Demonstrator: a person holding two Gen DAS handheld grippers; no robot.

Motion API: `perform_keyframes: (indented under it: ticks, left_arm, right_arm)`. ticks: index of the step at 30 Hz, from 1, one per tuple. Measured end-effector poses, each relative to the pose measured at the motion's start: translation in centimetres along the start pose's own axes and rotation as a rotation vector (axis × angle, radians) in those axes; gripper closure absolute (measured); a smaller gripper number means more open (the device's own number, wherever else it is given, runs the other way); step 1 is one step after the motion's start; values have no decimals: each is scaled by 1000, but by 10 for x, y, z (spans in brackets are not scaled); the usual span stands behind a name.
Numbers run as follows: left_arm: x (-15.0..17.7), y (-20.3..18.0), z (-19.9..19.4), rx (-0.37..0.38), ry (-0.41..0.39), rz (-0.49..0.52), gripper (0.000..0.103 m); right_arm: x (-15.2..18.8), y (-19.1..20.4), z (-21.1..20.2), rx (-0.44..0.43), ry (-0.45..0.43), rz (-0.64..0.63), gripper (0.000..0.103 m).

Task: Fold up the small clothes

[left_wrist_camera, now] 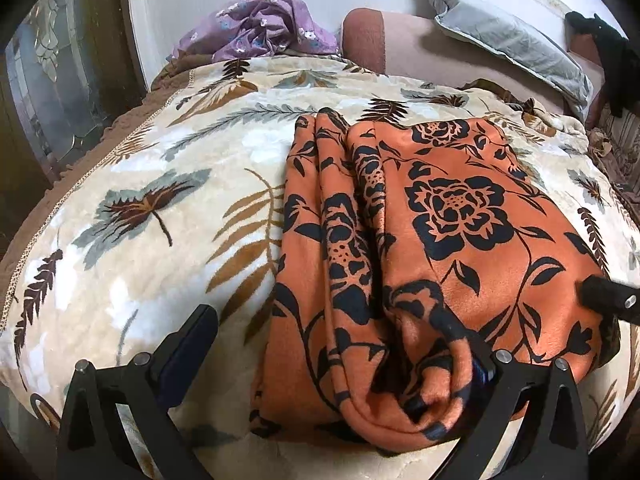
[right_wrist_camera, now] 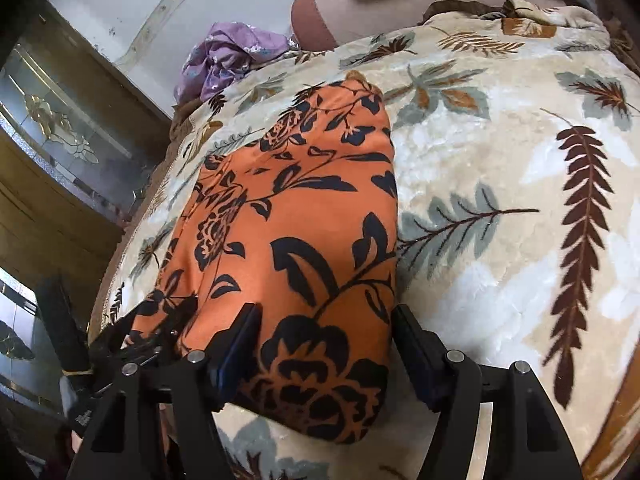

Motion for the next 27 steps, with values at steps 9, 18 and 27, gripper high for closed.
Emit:
perform_keyframes:
  ticks: [9,18,27]
  left_arm:
    - [-5,-1,-11,-21,13,36,0]
    - [-13,0,-53,-160,-19,90,0]
    - [-37,-10,-103,-221,-92,102,0]
  right_arm:
    - [-18,-14,-58,-14,-140,-4,33]
    - [-23,0,-82,-64,-195,-44,31]
    - [-21,17,-105,-119,-248,-91,31]
Point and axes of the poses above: each gripper's, at about its wrist camera, not at the fingertips, and z roughly the way its jaws point, y to its left, x to its underside, the point moved 8 cm from there along z, roughly the way its jaws point, and after that the axes turned 7 degrees about z, right-handed, at the moved point
